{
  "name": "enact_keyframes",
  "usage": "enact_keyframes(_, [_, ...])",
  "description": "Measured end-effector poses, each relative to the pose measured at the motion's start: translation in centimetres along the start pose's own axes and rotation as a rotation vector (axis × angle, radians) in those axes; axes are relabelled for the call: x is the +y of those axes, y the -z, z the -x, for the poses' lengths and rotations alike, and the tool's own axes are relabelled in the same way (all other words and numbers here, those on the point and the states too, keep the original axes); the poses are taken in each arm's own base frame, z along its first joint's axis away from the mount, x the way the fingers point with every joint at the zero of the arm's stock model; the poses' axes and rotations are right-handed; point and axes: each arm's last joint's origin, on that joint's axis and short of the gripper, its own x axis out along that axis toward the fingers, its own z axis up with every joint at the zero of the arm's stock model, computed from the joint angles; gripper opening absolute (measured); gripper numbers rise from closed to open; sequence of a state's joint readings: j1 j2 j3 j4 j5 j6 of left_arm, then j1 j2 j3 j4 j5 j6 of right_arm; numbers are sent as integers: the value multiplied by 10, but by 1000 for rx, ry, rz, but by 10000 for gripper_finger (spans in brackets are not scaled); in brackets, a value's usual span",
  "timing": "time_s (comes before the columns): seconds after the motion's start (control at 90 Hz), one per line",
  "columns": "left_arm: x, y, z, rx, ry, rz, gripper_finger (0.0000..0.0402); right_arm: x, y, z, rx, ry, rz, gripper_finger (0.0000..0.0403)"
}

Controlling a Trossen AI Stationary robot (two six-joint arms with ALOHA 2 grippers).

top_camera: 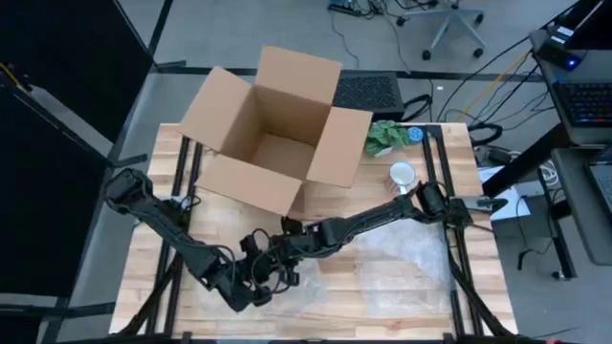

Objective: Wrap mug
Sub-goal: Wrap the yellow mug with bubble wrap

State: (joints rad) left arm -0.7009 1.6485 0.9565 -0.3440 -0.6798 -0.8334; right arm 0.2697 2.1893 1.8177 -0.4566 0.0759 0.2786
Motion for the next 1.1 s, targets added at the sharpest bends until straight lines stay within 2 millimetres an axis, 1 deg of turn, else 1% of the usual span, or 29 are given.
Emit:
enact_keyframes(0.1, [0, 1, 0, 6, 8, 1, 63, 2, -13, 16, -21, -4, 27, 0])
enact_keyframes(0.189, [0, 1, 0, 8, 7, 0, 63, 1, -26, 29, -22, 1, 31, 0])
enact_keyframes(0.378, [0, 2, -1, 18, 9, -6, 63, -3, -42, 53, 23, 22, 64, 0])
enact_keyframes(0.489, [0, 3, -1, 30, 11, -13, 63, -2, -46, 69, 79, 36, 69, 0])
enact_keyframes(0.633, [3, 8, -4, 65, -2, -43, 63, 6, -39, 85, 208, 53, 71, 0])
enact_keyframes(0.722, [3, 5, -5, 52, 1, -28, 63, 9, -33, 88, 264, 61, 63, 0])
enact_keyframes(0.833, [3, 4, -5, 46, -3, -26, 63, 9, -31, 87, 275, 68, 59, 0])
enact_keyframes(1.1, [4, 2, -5, 35, -7, -18, 63, 0, -8, 68, 373, 180, 69, 0])
